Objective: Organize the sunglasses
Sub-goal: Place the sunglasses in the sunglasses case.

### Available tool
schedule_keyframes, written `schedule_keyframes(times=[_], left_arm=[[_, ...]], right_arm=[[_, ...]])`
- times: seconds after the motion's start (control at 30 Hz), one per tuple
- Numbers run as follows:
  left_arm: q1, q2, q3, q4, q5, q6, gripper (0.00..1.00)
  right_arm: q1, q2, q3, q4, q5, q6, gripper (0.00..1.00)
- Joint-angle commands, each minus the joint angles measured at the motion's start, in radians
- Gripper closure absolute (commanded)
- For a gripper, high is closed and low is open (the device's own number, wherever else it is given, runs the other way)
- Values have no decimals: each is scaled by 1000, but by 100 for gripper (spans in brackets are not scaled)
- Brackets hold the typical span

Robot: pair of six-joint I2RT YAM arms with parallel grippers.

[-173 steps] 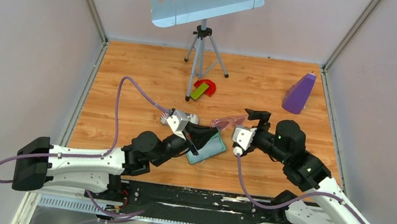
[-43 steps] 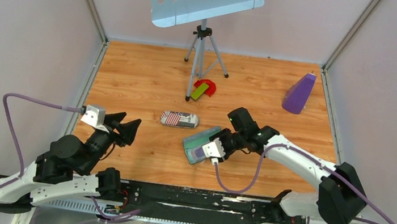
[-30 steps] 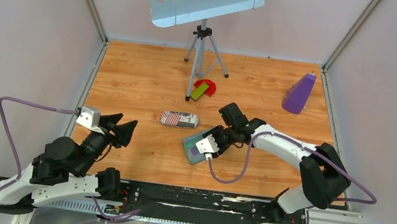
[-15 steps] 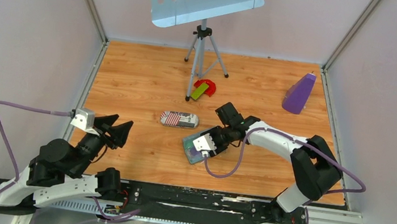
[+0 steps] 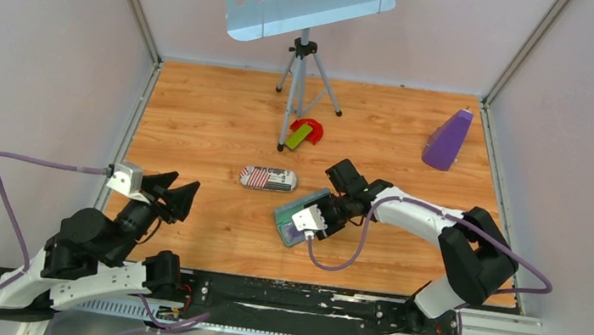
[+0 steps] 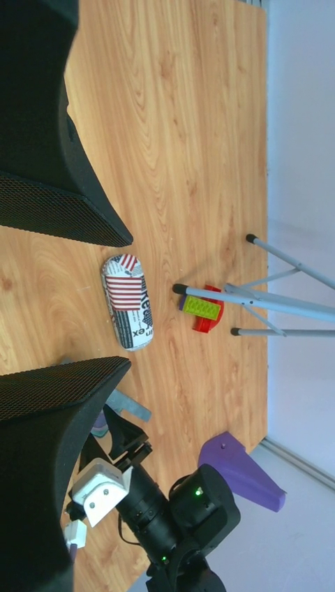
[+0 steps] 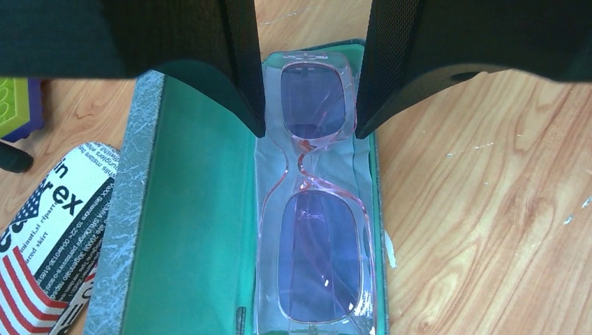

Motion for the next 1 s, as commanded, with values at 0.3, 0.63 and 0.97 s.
schedule_keyframes(times=[0.3, 0.63, 0.97], left_arm=[[-1, -34, -19, 12, 3, -9, 37], [-1, -41, -28, 9, 4, -8, 37], [-1, -50, -31, 4, 3, -14, 37]], right_arm=[[38, 3, -21, 23, 23, 70, 70], [56, 4, -44, 21, 41, 16, 64], [57, 11, -38, 41, 54, 73, 59]])
